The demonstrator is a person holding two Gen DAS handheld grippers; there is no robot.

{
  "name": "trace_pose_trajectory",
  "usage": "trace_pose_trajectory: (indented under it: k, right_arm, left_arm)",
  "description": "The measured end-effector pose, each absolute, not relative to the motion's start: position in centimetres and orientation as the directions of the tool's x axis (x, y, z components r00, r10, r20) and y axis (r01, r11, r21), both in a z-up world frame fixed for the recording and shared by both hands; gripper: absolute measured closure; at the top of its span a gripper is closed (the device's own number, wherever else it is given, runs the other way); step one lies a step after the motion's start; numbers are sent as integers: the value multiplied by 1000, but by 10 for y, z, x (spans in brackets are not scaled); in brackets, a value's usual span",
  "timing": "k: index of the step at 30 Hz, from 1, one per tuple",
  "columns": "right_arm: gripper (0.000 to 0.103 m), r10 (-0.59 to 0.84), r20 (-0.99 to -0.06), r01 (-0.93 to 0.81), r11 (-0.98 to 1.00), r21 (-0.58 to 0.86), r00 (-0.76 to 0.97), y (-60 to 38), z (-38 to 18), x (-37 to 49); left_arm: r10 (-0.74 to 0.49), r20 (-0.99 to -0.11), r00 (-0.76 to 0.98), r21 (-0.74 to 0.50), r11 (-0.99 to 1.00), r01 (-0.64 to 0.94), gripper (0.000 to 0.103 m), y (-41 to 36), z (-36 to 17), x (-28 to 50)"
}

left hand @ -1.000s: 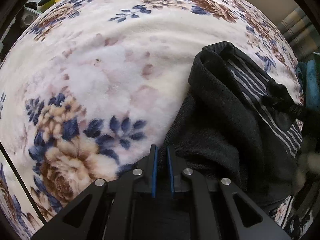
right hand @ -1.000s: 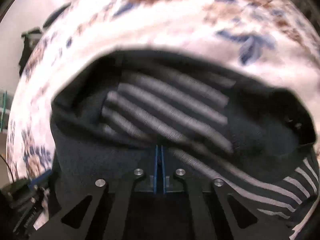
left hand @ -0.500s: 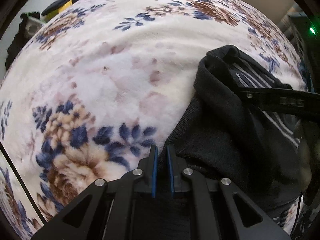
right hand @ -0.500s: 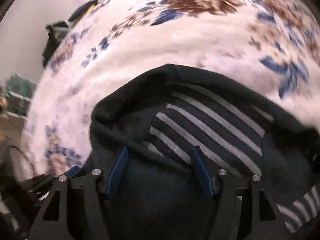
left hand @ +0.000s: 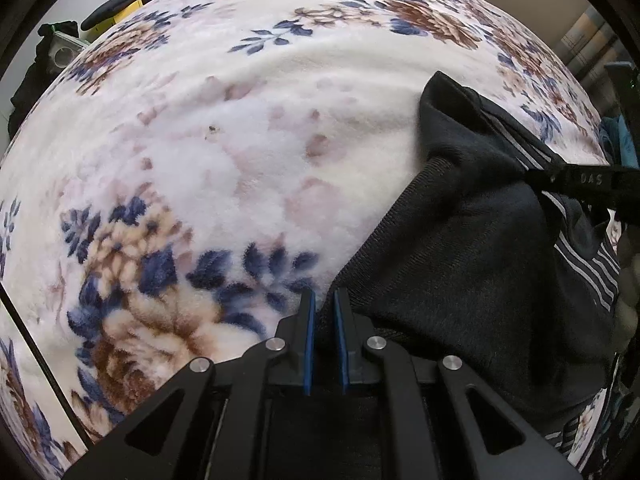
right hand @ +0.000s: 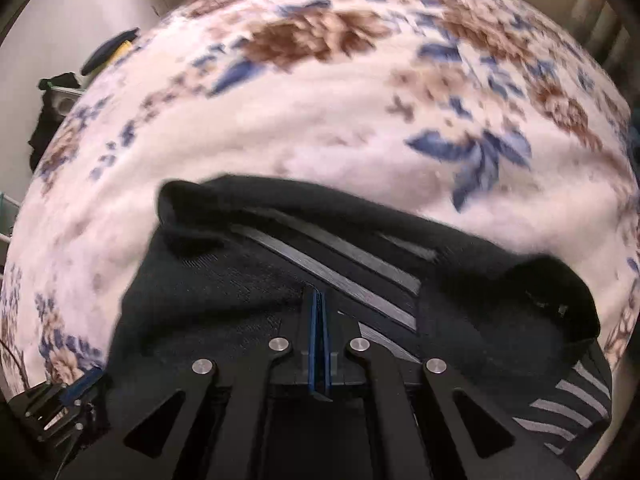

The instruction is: Fold small clothes

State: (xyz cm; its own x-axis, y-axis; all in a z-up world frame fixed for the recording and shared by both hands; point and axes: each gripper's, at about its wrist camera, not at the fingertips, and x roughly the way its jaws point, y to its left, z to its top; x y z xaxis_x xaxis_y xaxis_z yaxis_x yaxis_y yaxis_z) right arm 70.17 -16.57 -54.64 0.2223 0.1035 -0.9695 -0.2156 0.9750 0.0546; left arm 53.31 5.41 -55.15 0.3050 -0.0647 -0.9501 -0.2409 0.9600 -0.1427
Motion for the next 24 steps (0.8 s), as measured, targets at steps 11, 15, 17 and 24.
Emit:
trace_pose_trajectory:
  k: [11,15,17,24]
  right_arm:
    - [80,209,-961,-105,976,192,182,-185,-534,726]
    - [46,226,-958,-83,973,215,177,-180,-525,735]
    - [46,198,-968,-71,979,189,156,-177,-524,726]
    - [46,-19,-986,78,997,-6,164,-261,-522,615]
  left_arm:
    - [-130,-954,271,-201,947,-252,88,67,-536,531]
    - [-36,-957,288,-130,941,-313,72,82,-521,527]
    - [43,-955,293,-51,951,-304,35,82,-513,526]
    - [192,-897,398,142,978,-152,20,40,-492,517]
